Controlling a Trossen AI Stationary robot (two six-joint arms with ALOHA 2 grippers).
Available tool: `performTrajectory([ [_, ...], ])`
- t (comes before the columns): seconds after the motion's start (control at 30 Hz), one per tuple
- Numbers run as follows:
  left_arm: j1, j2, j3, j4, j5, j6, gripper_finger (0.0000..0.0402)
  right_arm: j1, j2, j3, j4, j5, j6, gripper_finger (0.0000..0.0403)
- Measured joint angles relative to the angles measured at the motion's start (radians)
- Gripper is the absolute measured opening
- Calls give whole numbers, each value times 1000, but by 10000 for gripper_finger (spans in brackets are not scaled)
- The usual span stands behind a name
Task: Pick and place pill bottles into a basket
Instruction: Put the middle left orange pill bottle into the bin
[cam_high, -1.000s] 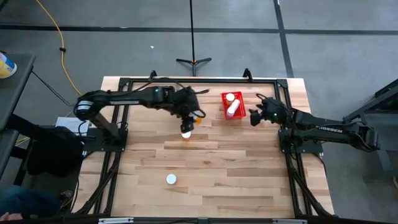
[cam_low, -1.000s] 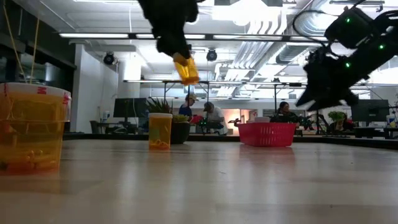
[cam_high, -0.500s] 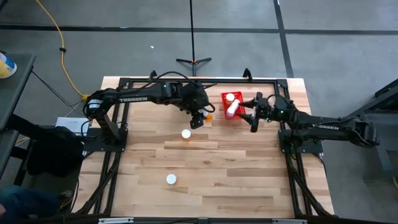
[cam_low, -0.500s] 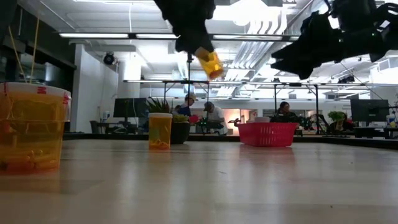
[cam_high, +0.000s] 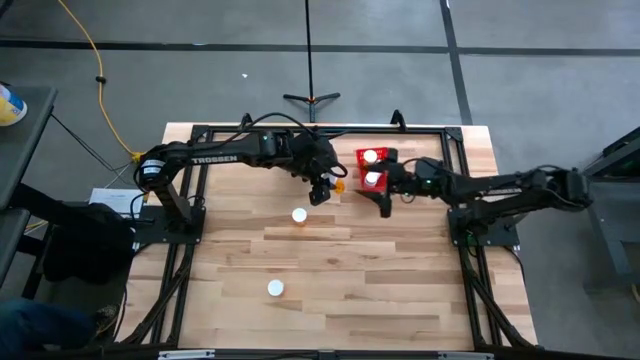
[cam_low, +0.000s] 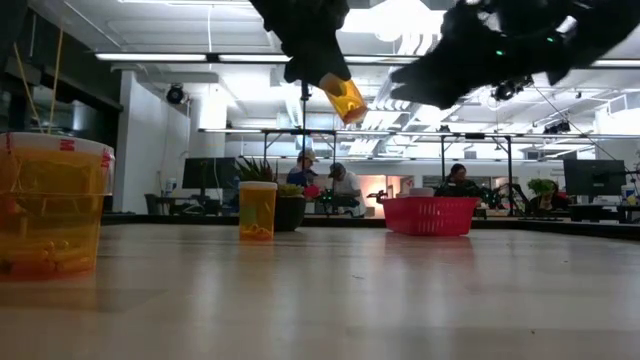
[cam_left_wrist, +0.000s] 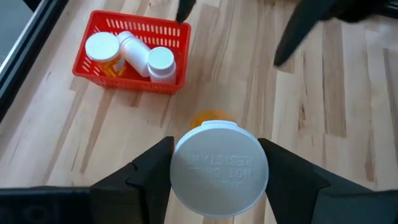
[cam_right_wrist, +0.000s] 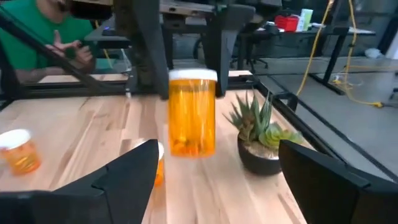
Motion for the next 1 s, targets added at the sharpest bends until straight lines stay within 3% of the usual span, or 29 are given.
performTrajectory([
  [0.13,0,0,0,-3,-23,0,252,-1,87,86,-50,33,50,322],
  [0.27,0,0,0,-5,-30,0,269,2,159,164,-126,-55,29,322],
  [0.5,0,0,0,-6,-30,0,243,0,259,257,-154,-69,30,322],
  [0.77,0,0,-1,-5,-30,-4,268,7,323,300,-154,-79,30,322],
  [1.0,0,-1,-1,1,-28,-5,243,7,349,300,-105,-70,31,322],
])
